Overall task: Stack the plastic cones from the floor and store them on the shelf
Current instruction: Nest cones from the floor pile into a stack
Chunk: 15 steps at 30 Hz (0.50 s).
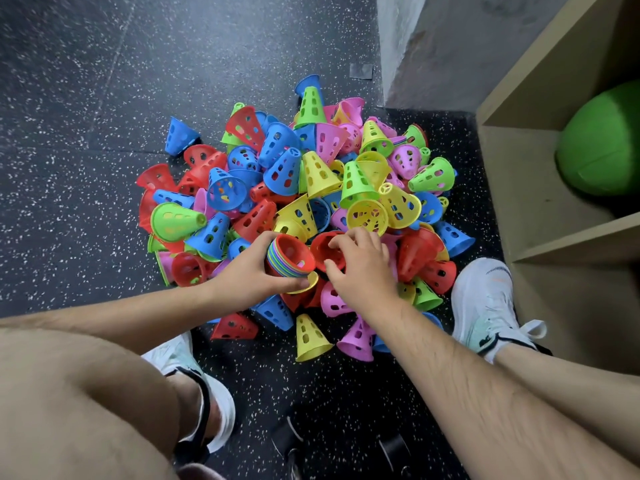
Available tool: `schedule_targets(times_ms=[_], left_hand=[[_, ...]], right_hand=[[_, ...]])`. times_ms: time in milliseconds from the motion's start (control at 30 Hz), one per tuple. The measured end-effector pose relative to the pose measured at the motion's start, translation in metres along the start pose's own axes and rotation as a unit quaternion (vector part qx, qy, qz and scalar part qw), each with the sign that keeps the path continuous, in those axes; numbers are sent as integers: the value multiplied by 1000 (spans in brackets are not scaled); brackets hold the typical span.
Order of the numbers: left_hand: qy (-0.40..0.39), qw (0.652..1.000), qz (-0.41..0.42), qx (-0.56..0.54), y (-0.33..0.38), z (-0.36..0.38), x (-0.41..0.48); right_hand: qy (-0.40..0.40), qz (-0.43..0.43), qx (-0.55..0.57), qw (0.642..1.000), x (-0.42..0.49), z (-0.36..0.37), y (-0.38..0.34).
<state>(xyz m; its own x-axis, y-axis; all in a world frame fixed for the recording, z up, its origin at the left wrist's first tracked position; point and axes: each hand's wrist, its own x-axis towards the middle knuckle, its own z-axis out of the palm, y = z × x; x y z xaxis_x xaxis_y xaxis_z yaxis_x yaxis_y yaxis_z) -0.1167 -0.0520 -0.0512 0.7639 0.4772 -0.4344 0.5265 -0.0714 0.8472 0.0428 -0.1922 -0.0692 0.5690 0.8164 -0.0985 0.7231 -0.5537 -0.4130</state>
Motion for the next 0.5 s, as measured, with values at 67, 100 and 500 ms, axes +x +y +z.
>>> schedule_targets(times_ms=[67,100,500], left_hand=[[0,1000,-3,-1,-1,0,0],[0,1000,-4,0,-2,0,0],[25,1000,2,-2,-3,-4,1]], right_hand=[[-1,-3,-32,999,1,1,1],[-12,-3,-57,998,1,2,1],[38,19,20,999,14,-6,-3]])
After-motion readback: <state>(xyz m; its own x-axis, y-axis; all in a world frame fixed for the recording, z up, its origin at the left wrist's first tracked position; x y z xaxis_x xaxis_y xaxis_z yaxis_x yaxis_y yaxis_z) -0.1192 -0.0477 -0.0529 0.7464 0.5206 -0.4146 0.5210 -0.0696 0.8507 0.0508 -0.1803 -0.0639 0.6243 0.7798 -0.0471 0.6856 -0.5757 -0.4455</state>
